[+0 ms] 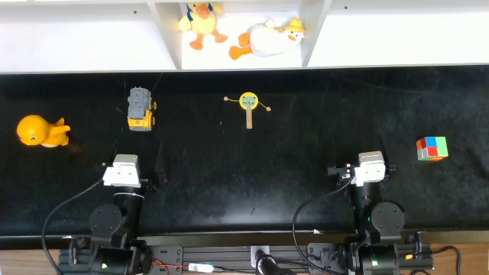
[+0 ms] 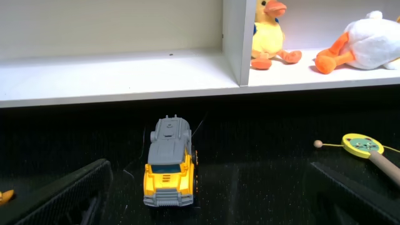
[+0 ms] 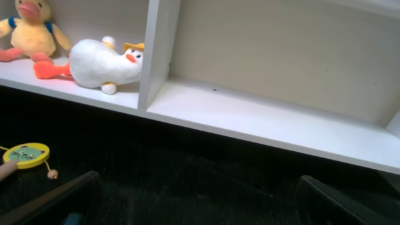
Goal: Store Toys
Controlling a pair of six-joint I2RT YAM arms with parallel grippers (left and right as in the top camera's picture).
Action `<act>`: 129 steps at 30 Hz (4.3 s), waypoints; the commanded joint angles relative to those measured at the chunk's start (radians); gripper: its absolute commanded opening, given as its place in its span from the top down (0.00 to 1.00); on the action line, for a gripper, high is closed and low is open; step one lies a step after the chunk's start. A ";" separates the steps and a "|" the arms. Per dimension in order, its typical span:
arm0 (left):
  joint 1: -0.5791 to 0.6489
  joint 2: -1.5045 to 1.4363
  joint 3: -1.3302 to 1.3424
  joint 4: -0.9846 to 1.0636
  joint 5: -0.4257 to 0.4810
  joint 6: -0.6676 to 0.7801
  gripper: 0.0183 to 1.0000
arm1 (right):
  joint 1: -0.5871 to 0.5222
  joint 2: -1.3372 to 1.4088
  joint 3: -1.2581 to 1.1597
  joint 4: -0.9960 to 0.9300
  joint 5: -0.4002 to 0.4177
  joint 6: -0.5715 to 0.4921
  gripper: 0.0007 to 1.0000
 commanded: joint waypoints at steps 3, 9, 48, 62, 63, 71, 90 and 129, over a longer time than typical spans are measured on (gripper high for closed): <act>-0.005 -0.010 -0.002 -0.001 0.003 0.019 0.00 | 0.005 -0.008 -0.014 0.004 -0.009 -0.006 0.00; -0.005 -0.010 -0.002 0.005 -0.032 0.019 0.00 | 0.005 -0.008 -0.014 0.004 -0.009 -0.006 0.01; 0.859 0.856 0.662 -0.396 0.498 0.386 0.00 | 0.005 -0.008 -0.014 0.004 -0.009 -0.006 0.00; 0.881 1.016 0.665 -0.230 0.312 0.491 0.00 | 0.005 -0.008 -0.014 0.004 -0.009 -0.006 0.00; 0.890 1.016 0.667 -0.233 0.312 0.491 0.00 | 0.005 -0.008 -0.014 0.004 -0.009 -0.006 0.01; 0.995 1.036 0.740 -0.311 0.319 0.505 0.00 | 0.005 -0.008 -0.014 0.004 -0.009 -0.006 0.00; 0.999 1.420 0.917 -0.283 0.473 0.622 0.00 | 0.005 -0.008 -0.014 0.004 -0.009 -0.006 0.00; 0.718 1.376 1.138 -0.364 0.378 0.217 0.74 | 0.005 -0.008 -0.014 0.004 -0.009 -0.006 0.00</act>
